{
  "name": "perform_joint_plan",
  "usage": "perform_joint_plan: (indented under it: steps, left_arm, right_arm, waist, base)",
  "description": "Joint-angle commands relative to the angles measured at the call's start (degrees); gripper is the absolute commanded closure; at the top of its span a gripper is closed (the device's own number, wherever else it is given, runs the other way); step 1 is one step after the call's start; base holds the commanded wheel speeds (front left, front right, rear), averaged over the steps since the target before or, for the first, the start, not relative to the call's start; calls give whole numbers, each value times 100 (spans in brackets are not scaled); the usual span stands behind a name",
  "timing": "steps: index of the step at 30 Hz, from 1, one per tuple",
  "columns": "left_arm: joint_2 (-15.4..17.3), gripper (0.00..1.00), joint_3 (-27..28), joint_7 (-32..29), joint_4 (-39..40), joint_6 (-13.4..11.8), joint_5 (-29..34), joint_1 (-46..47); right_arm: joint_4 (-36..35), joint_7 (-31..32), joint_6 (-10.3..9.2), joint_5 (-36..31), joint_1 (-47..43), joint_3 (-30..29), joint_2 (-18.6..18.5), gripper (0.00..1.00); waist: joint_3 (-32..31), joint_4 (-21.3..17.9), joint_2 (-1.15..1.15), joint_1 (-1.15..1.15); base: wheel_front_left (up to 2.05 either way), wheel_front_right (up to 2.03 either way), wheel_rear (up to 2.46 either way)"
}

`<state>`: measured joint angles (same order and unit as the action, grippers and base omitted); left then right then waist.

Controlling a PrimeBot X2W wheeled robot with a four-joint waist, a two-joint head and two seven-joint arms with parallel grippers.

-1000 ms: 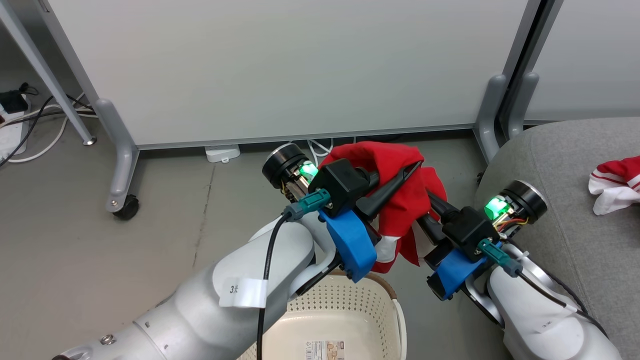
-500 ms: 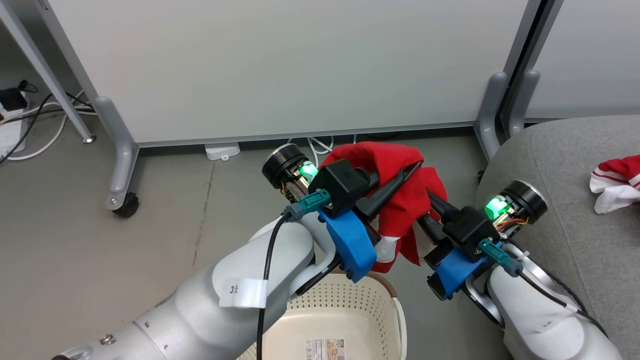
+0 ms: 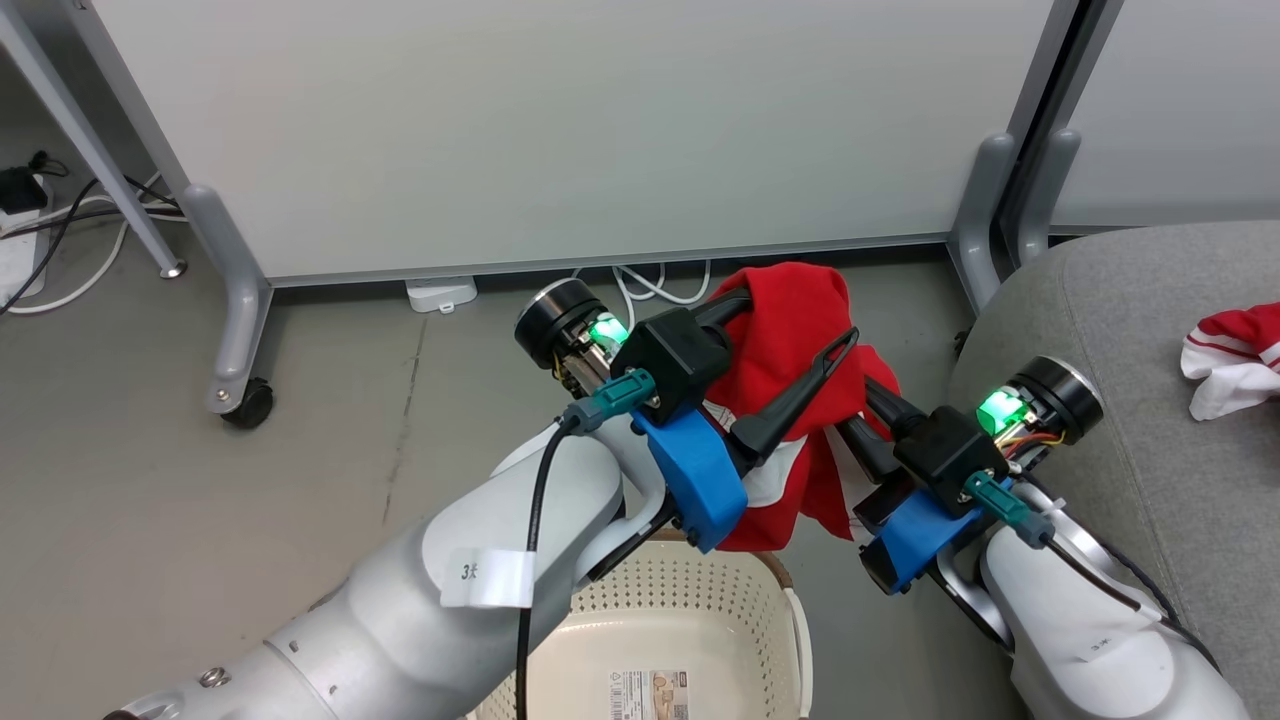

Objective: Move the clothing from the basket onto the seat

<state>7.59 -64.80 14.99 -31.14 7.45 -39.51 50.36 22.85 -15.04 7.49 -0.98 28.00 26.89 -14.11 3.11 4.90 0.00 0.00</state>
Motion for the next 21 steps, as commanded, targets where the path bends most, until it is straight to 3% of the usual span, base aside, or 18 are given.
perform_joint_plan:
  steps: [1, 21]
  left_arm:
    - [11, 0, 46, 29, -6, 4, 32, 17]
    - [161, 0, 105, 28, 45, 4, 158, 68]
  right_arm:
    - [-23, -20, 1, 13, 86, -25, 14, 100]
    - [-178, -20, 1, -97, 99, -691, 109, 100]
  waist:
    - [17, -9, 0, 0]
    - [516, -460, 0, 0]
  base:
    - [0, 0, 0]
    - [0, 0, 0]
